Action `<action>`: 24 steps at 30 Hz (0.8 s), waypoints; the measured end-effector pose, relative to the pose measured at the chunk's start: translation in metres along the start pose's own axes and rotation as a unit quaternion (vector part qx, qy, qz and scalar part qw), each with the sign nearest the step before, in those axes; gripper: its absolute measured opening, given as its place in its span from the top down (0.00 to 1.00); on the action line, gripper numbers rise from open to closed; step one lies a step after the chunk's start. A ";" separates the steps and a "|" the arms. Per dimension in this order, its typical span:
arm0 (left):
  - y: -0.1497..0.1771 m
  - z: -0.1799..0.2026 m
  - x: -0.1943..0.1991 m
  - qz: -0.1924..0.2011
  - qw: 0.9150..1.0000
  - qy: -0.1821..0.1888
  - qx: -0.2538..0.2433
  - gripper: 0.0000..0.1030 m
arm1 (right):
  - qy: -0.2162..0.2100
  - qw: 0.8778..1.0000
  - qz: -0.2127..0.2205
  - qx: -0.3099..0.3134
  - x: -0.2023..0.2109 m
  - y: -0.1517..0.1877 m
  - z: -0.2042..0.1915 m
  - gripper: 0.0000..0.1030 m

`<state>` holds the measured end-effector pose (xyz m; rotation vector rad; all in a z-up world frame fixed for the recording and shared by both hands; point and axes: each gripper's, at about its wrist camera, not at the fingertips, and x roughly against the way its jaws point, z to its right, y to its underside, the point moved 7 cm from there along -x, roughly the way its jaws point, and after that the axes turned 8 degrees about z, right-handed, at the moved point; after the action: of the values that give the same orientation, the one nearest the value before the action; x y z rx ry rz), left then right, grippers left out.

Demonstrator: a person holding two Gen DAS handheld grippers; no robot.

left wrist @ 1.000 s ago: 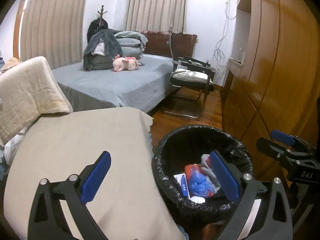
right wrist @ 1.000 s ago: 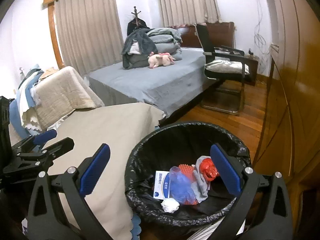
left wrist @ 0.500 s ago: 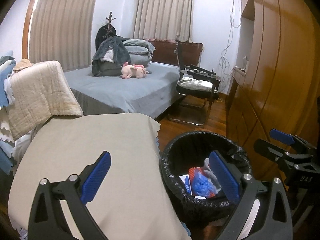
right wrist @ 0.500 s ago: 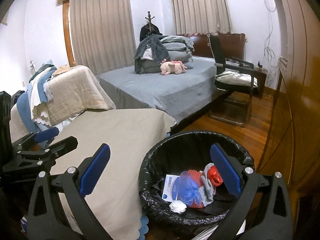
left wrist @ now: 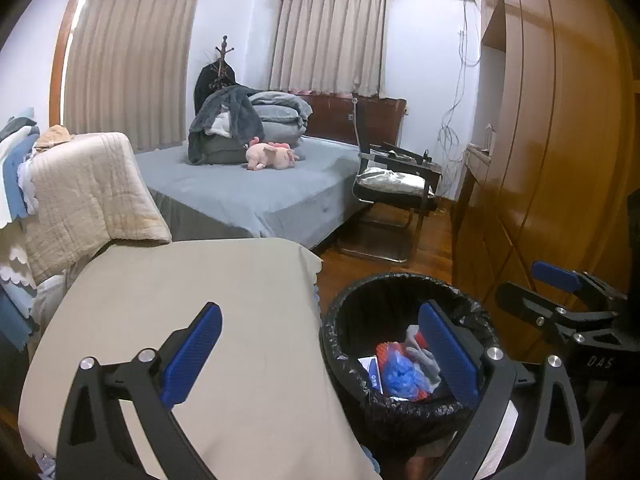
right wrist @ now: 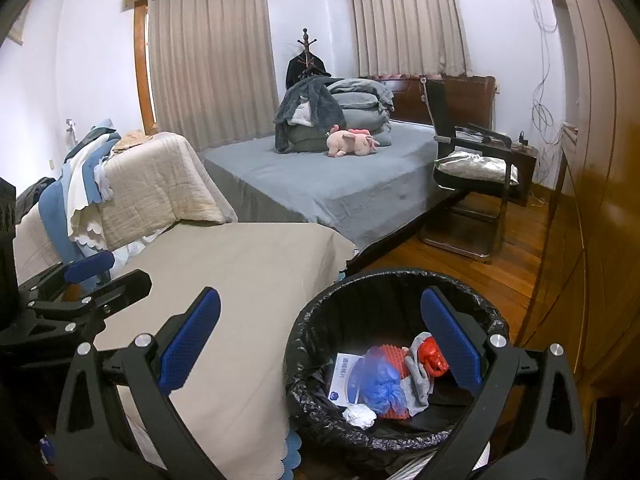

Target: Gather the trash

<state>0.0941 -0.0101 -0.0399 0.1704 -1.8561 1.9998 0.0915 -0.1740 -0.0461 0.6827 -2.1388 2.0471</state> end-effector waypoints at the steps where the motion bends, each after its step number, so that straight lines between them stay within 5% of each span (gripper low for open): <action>1: -0.001 0.000 0.000 0.001 1.000 -0.001 0.000 0.06 | 0.000 1.000 0.000 0.000 0.000 0.000 0.000 0.05; 24: -0.002 -0.002 0.003 0.005 1.000 -0.001 0.000 0.06 | 0.000 1.000 0.000 0.001 -0.001 0.000 -0.002 0.05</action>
<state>0.0929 -0.0076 -0.0371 0.1635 -1.8625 2.0065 0.0917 -0.1720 -0.0460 0.6846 -2.1366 2.0501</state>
